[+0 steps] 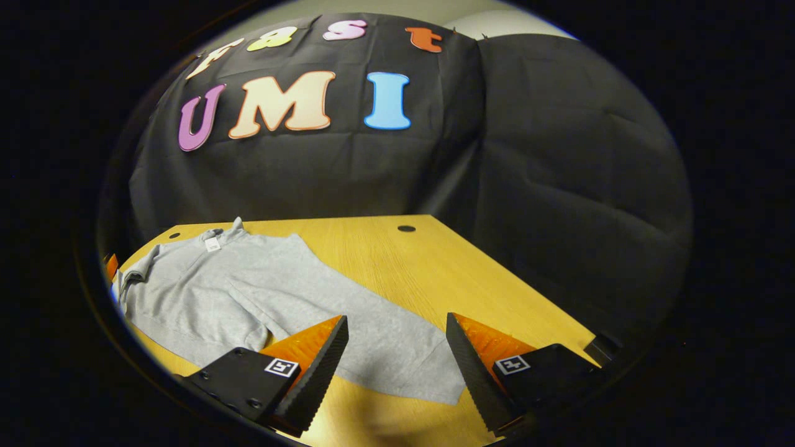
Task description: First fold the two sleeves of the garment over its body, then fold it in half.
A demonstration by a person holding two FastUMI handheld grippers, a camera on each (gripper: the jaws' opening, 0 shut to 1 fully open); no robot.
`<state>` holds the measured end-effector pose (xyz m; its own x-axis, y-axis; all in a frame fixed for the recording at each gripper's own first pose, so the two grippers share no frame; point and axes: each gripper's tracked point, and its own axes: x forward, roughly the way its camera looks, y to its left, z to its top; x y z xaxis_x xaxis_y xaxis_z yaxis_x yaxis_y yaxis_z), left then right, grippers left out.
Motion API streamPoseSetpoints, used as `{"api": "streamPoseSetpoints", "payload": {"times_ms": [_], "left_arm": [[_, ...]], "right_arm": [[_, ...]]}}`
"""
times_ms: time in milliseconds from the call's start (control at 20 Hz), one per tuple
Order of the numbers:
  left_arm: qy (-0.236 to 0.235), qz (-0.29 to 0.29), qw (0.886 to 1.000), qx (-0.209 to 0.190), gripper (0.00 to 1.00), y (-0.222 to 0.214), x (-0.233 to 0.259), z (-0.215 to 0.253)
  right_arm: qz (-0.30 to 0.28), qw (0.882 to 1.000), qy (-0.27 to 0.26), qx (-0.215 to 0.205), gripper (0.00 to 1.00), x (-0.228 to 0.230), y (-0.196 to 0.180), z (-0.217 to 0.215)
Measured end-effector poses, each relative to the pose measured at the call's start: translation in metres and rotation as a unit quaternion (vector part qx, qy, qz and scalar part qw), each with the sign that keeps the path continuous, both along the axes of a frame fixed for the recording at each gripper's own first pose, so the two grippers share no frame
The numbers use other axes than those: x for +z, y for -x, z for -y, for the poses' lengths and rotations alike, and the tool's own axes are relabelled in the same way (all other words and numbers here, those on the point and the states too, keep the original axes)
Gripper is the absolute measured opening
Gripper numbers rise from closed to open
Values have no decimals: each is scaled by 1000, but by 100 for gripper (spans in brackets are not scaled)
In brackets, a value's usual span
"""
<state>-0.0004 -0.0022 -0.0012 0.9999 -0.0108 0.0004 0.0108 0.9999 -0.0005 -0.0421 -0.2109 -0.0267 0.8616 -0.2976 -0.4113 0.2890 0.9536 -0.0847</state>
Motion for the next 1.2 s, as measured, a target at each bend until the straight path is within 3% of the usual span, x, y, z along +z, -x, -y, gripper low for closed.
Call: {"api": "streamPoseSetpoints", "payload": {"times_ms": [150,700,1000,1100,1150,1200], "left_arm": [[0,0,1000,0,94,0,1,0],[0,0,1000,0,94,-1,0,0],[0,0,1000,0,94,-1,0,0],[1,0,1000,0,94,0,0,0],[1,-1,1000,0,94,0,1,1],[1,0,1000,0,94,0,1,1]], "right_arm": [[-26,999,-26,-9,99,-19,5,7],[-95,994,-43,-33,99,-63,15,23],[-91,995,-38,-27,99,-62,14,21],[-92,995,-38,-22,94,-63,13,18],[-93,995,-38,-19,87,-64,13,17],[-93,995,-45,-12,87,-63,12,11]]}}
